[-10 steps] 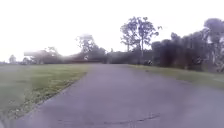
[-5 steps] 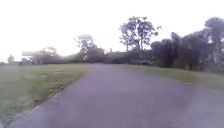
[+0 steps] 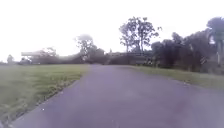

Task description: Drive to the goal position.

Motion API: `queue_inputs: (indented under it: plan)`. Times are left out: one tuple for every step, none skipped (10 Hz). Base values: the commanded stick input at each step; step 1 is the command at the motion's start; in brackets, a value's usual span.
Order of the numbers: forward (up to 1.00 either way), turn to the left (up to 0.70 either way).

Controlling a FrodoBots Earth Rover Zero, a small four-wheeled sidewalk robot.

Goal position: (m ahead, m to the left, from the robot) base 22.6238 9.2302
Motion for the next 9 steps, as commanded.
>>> queue_inputs:
  plan:
    - [0.70,0.00]
    - [0.70,0.00]
    - [0.70,0.00]
    - [0.70,0.00]
    - [0.70,0.00]
    - [0.70,0.00]
    - [0.70,0.00]
    - [0.70,0.00]
    - [0.70,0.00]
